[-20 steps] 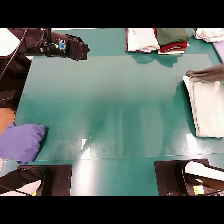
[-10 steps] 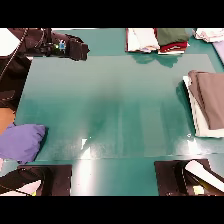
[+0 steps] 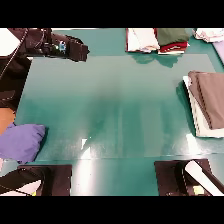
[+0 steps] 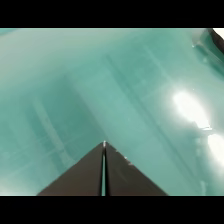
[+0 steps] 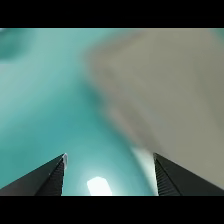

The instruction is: Fold the shirts.

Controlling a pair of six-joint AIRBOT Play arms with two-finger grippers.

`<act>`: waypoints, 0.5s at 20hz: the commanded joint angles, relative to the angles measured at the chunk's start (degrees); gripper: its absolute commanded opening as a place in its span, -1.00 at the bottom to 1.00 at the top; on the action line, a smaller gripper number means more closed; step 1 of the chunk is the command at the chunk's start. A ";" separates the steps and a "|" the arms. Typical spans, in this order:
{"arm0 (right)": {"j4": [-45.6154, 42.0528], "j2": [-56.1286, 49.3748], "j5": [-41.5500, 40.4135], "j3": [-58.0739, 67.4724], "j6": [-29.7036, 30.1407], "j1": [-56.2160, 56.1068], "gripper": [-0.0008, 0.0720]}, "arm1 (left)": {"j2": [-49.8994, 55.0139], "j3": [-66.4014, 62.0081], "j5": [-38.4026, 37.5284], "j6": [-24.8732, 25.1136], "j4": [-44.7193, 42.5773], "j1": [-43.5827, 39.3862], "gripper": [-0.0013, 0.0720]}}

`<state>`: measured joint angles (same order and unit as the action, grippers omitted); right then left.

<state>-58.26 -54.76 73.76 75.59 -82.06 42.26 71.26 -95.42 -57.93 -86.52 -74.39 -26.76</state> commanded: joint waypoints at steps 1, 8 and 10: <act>7.15 0.79 -2.08 2.54 0.07 -15.41 0.73 | -0.02 0.00 0.22 -0.02 0.00 -0.02 -0.88; 7.08 -2.32 -7.17 2.58 3.15 -43.43 -0.93 | -0.04 0.00 3.52 -0.02 0.00 -0.02 -0.88; 7.10 -3.54 -7.17 2.58 3.28 -47.45 -0.93 | -0.04 0.00 3.50 -0.02 0.00 -0.02 -0.88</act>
<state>-51.55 -56.88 67.68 78.04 -80.16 2.35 71.26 -95.42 -55.05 -86.52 -74.39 -26.76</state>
